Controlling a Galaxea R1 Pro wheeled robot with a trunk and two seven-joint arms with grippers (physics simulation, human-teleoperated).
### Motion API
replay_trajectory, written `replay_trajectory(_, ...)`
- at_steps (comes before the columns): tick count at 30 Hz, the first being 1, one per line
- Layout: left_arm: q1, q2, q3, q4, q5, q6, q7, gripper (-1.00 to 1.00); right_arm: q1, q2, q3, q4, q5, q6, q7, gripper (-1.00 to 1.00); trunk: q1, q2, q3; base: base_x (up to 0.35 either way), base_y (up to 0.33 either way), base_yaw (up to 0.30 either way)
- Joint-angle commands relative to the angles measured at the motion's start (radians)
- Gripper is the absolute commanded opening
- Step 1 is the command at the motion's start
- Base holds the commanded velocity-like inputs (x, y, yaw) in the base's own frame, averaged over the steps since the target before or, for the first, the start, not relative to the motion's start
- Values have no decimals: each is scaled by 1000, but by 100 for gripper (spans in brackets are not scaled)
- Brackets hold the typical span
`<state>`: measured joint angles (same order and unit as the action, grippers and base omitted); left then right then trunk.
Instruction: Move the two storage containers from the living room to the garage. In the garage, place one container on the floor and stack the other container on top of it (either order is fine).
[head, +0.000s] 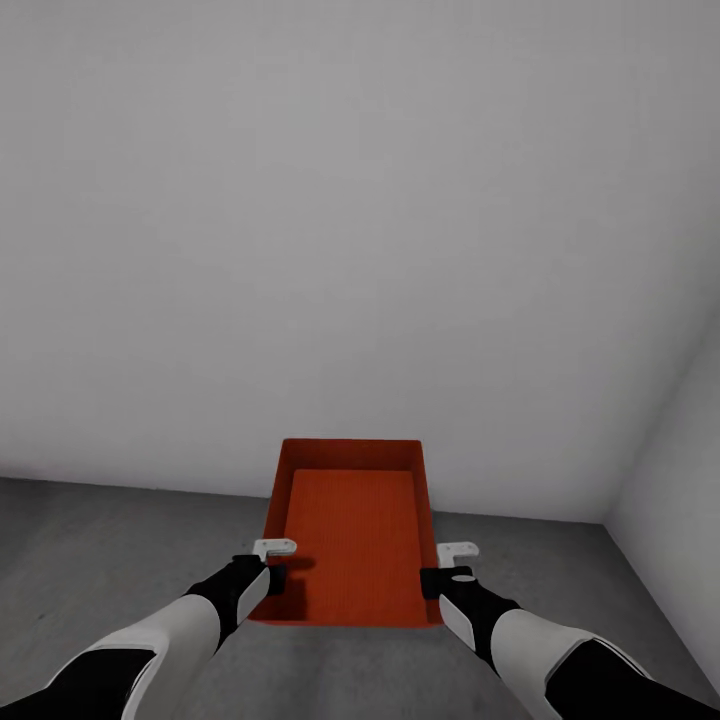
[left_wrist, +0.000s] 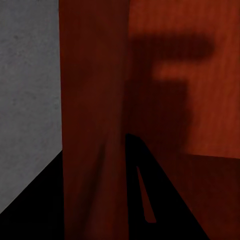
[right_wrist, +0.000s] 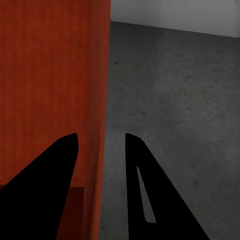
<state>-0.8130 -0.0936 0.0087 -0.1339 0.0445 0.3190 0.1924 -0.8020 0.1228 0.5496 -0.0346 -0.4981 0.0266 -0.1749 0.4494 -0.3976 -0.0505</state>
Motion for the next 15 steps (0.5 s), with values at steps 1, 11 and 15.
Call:
replay_trajectory(1, -1, 22, -10, -6, -6, 0, 7, -100, 0, 0, 12, 7, -19, 4, -5, -100, 1, -2, -2, 0, 0, 0)
replay_trajectory(11, -1, 22, -10, -7, -6, -1, 7, -100, 0, -2, 11, 7, -19, 4, -5, -100, 1, -2, -2, 0, 0, 0)
replay_trajectory(15, -1, 23, -10, -7, -6, -1, 7, -100, 0, -2, 11, 7, -19, 4, -5, -100, 1, -2, -2, 0, 0, 0)
